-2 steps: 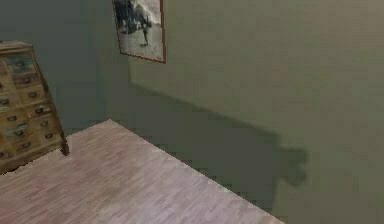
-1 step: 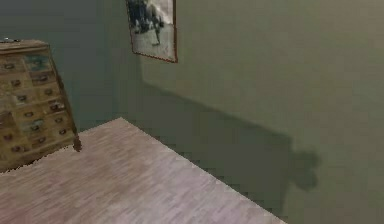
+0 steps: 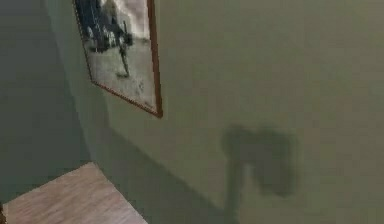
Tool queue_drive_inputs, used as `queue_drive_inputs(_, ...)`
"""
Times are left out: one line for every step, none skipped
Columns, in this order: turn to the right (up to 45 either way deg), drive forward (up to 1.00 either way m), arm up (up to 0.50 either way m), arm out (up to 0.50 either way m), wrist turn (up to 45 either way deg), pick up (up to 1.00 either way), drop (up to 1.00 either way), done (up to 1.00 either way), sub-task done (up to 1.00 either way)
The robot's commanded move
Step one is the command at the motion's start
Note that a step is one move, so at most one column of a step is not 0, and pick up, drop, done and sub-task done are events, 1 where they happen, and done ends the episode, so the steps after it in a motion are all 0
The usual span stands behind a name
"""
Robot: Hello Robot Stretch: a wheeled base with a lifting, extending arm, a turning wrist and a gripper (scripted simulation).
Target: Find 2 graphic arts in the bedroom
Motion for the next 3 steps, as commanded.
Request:
queue_drive_inputs(-18.0, 0.00, 0.00, 0.00, 0.0, 0.00, 0.00, 0.00, 0.00)
queue_drive_inputs(0.0, 0.00, 0.00, 0.00, 0.0, 0.00, 0.00, 0.00, 1.00)
queue_drive_inputs(-45.0, 0.00, 0.00, 0.00, 0.0, 0.00, 0.00, 0.00, 0.00)
